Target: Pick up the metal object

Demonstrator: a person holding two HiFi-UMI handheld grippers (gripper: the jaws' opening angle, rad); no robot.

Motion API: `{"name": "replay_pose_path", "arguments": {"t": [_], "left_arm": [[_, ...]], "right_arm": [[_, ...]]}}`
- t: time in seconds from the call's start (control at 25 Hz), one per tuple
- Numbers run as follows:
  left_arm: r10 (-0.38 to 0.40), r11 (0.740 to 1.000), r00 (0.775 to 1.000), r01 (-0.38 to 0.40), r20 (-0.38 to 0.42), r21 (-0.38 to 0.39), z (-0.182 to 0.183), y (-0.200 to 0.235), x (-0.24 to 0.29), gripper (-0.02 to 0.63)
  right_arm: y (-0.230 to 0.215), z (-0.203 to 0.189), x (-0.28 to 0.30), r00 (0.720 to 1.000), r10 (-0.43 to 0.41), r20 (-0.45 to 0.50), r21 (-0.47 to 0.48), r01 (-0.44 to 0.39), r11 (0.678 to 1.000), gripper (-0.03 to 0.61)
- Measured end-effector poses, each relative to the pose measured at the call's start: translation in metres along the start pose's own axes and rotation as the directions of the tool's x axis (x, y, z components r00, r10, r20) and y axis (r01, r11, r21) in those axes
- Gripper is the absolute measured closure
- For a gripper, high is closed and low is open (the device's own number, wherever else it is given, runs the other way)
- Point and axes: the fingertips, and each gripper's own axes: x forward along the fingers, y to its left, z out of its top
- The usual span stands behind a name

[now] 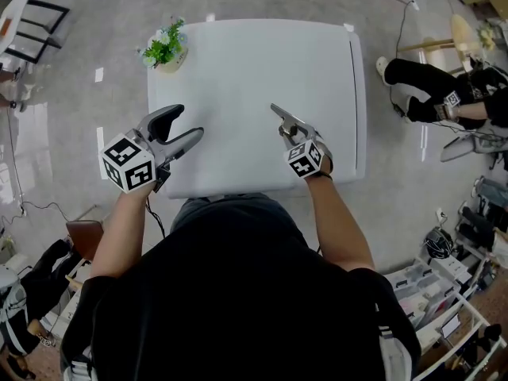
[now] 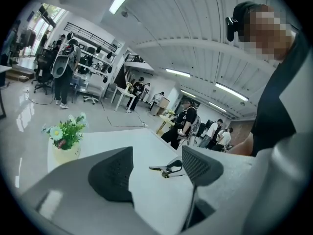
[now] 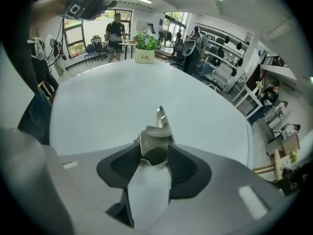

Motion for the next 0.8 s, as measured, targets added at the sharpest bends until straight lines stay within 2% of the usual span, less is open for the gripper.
{"name": "replay_pose_path", "arguments": {"t": [0.4, 0.8], "left_arm": [[-0.01, 1.0, 1.0, 0.01, 0.001, -0.004, 0.002, 0.004, 0.001, 0.313], [-0.035, 0.999, 0.999, 0.035, -0.011, -0.01, 0.001, 0.005, 0.007, 0.313]], "right_arm": [[0.001, 0.004, 0.005, 1.0, -0.005, -0.022, -0.036, 0.005, 0.999, 0.391], [-0.011, 0.011, -0.003, 0.999, -0.03, -0.012, -0.029, 0.029, 0.999, 0.457]]}}
